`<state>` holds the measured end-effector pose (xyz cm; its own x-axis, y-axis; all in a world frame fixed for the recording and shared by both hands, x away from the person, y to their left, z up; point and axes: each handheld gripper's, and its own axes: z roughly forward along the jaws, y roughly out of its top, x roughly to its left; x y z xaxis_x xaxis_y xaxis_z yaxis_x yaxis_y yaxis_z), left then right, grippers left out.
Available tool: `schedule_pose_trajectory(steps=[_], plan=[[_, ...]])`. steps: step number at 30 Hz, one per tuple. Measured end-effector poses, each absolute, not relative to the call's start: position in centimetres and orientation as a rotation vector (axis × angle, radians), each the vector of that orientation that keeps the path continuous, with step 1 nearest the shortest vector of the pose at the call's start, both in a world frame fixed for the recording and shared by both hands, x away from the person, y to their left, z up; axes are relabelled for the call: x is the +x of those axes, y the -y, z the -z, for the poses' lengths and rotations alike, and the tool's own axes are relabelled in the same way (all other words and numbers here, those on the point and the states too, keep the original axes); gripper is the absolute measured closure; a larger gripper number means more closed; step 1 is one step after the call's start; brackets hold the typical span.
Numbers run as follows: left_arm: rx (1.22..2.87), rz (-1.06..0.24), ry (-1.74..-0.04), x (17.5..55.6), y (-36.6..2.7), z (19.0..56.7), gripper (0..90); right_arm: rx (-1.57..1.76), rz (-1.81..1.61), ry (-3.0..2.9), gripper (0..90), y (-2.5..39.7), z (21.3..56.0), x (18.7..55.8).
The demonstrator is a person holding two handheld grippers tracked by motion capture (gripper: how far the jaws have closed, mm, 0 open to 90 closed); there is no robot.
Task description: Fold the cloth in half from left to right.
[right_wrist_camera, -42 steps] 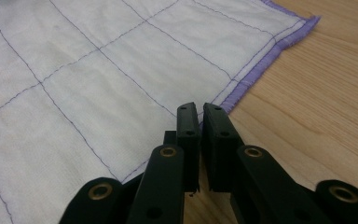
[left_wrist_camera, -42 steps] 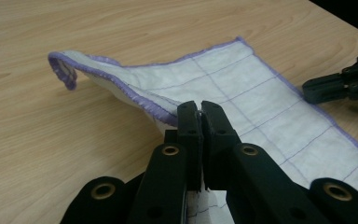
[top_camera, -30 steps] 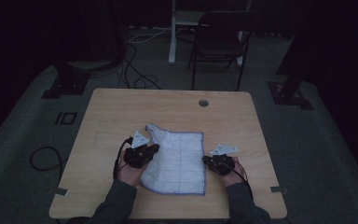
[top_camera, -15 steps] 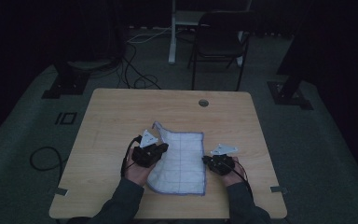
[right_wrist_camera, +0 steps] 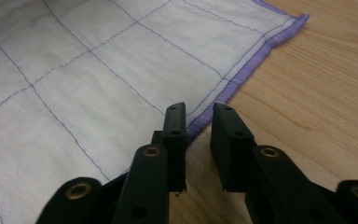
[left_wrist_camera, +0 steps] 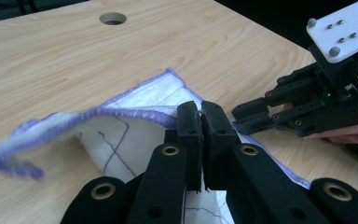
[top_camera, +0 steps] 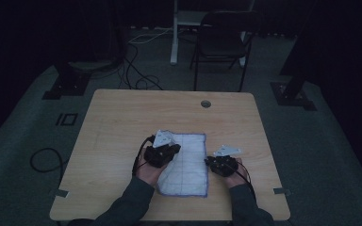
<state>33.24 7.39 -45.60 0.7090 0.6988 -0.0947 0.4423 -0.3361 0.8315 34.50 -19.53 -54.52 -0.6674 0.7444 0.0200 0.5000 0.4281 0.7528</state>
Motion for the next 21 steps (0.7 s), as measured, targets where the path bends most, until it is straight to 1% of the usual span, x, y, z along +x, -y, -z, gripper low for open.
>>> schedule_pose_trajectory(steps=[2,11,21], plan=[[1.995,-0.345,-0.867,33.4,-7.0,45.7,88.0,1.066,-1.089,-2.367,72.2,19.7,54.5,34.5],[2.039,-0.309,-0.844,34.0,-5.3,46.6,87.9,1.139,-1.120,-2.275,72.0,21.5,53.8,34.6],[2.081,-0.278,-0.837,34.8,-3.2,47.8,87.9,1.200,-1.109,-2.246,71.0,22.2,54.0,34.9]])
